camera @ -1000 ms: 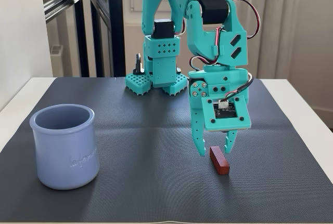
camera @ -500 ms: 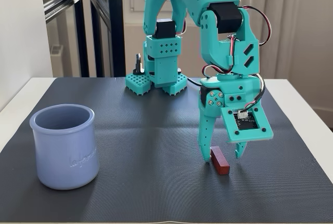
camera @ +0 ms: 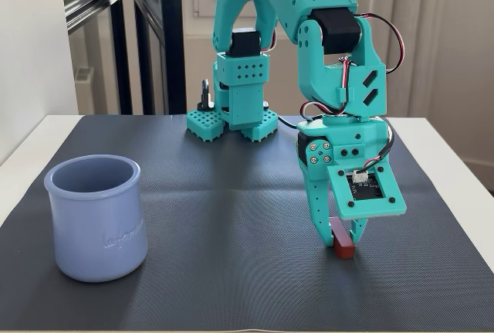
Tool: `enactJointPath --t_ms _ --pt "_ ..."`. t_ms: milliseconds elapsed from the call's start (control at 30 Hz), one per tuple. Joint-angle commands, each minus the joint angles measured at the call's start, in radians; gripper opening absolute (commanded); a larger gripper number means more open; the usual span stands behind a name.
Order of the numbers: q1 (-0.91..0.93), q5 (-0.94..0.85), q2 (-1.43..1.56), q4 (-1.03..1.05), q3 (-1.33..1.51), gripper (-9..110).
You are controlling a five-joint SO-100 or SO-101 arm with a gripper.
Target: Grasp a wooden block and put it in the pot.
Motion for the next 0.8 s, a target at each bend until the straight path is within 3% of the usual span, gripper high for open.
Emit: enactJointPath --t_ms 0,367,767 --pt "0.003 0.0 0.002 0.003 -0.015 0" --pt "0.057 -0.17 0.132 0.005 -0.018 0" --pt "0.302 -0.526 0.428 0.006 -0.017 0"
